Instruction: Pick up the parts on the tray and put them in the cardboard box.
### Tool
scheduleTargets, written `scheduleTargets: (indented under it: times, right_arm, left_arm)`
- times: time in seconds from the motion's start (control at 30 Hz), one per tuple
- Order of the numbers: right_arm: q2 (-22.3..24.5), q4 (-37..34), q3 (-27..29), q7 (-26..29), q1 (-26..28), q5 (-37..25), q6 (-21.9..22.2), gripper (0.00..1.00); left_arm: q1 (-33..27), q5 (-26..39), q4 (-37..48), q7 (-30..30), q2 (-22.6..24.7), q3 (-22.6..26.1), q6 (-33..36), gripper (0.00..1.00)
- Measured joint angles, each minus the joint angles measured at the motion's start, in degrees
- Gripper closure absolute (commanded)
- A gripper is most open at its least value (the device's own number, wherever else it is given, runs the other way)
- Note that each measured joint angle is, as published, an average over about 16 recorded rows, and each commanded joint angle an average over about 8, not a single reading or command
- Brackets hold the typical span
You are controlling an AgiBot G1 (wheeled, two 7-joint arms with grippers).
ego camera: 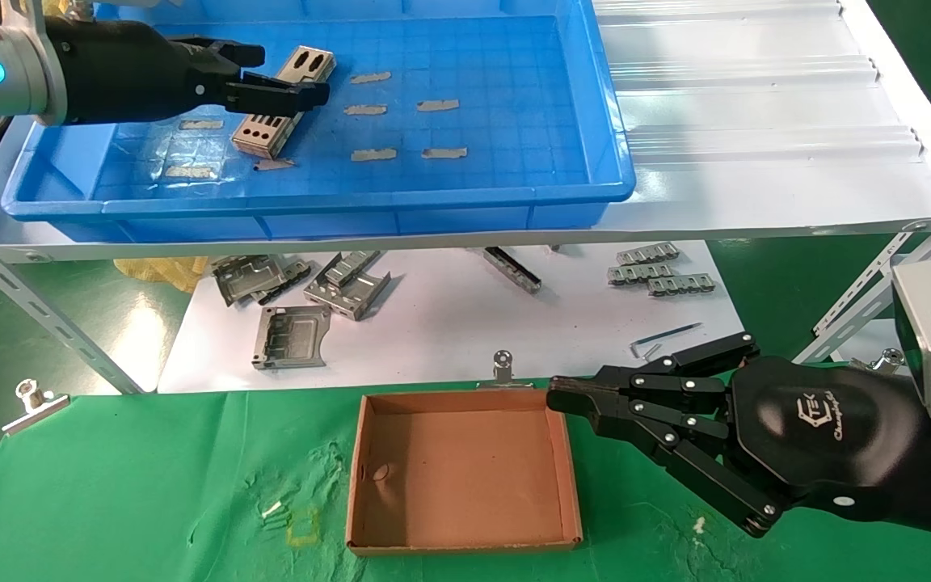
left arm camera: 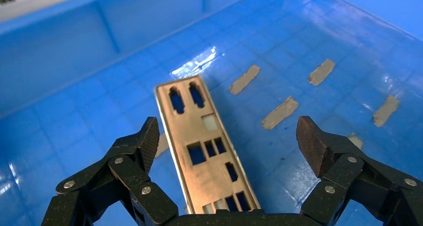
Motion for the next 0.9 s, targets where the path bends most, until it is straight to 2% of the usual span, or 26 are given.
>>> scheduleTargets:
  times: [0.07, 0.13, 0.17, 0.23, 0.27, 0.33, 0.37, 0.43, 0.9]
  right_arm:
    - [0.00, 0.00, 0.00, 0.00, 0.00, 0.00, 0.00, 0.65]
    - [0.00, 0.00, 0.00, 0.00, 0.00, 0.00, 0.00, 0.40]
    - [0.00, 0.00, 0.00, 0.00, 0.00, 0.00, 0.00, 0.28]
    - [0.00, 0.00, 0.00, 0.00, 0.00, 0.00, 0.00, 0.05]
    - [0.00, 0.00, 0.00, 0.00, 0.00, 0.00, 0.00, 0.00]
    - [0.00, 0.00, 0.00, 0.00, 0.00, 0.00, 0.00, 0.00]
    - [0.00, 0.00, 0.00, 0.00, 0.00, 0.00, 0.00, 0.00]
    - [0.00, 0.00, 0.00, 0.00, 0.00, 0.00, 0.00, 0.00]
    - [0.00, 0.00, 0.00, 0.00, 0.00, 0.00, 0.00, 0.00]
  left_arm:
    - [-0.26, 0.03, 1.16, 0.10, 0.35, 0.00, -0.52, 0.01]
    - [-0.42, -0.02, 2.06, 0.21, 0.61, -0.05, -0.88, 0.12]
    - [-0.48, -0.07, 2.46, 0.26, 0.71, -0.08, -1.02, 0.22]
    - [-0.54, -0.15, 3.11, 0.36, 0.89, -0.15, -1.22, 0.47]
    - [-0.56, -0.20, 3.38, 0.44, 0.97, -0.18, -1.29, 0.59]
    - [-0.56, -0.27, 3.78, 0.65, 1.09, -0.24, -1.38, 0.83]
    - [-0.55, -0.30, 3.91, 0.84, 1.14, -0.26, -1.45, 0.91]
    - [-0.47, -0.41, 4.11, 1.26, 1.22, -0.33, -1.56, 1.00]
    - [0.36, -1.56, 4.95, 3.81, 1.68, -1.16, -3.78, 1.00]
